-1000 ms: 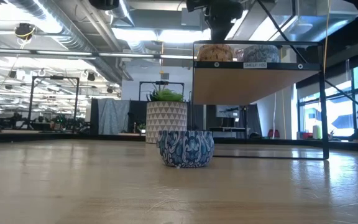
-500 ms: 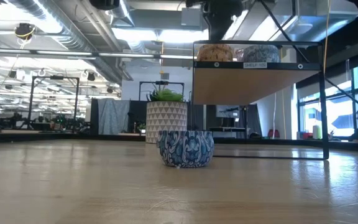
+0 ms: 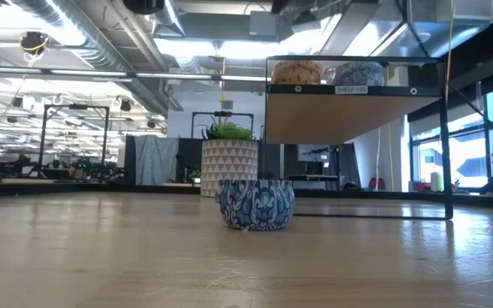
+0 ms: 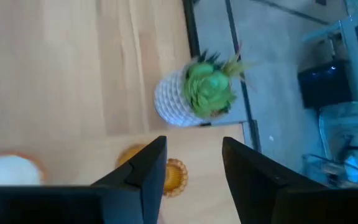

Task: Pick & Place candle stick holders
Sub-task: Adjust the glass candle holders on the shelf

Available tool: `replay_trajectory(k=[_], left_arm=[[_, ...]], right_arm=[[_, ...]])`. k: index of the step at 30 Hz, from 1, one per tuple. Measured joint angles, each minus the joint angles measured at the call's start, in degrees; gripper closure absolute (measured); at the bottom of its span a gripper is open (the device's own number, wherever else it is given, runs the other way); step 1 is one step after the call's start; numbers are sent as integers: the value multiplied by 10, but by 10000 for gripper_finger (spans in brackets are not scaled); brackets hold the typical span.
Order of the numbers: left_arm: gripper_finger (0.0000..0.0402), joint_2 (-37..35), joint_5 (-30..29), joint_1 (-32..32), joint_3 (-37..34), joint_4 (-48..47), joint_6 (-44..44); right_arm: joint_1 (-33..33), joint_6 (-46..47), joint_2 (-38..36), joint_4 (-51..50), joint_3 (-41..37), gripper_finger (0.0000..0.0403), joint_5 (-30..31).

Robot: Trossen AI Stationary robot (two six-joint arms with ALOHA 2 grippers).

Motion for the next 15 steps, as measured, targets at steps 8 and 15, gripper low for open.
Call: replay_trajectory(k=[8, 15], left_arm=[[274, 0, -18, 11, 0, -29, 14], [274, 2, -25, 63, 0, -89, 14]], right_arm=[[1, 212, -90, 6, 6, 244, -89], [-15, 304, -140, -37, 6, 265, -143]])
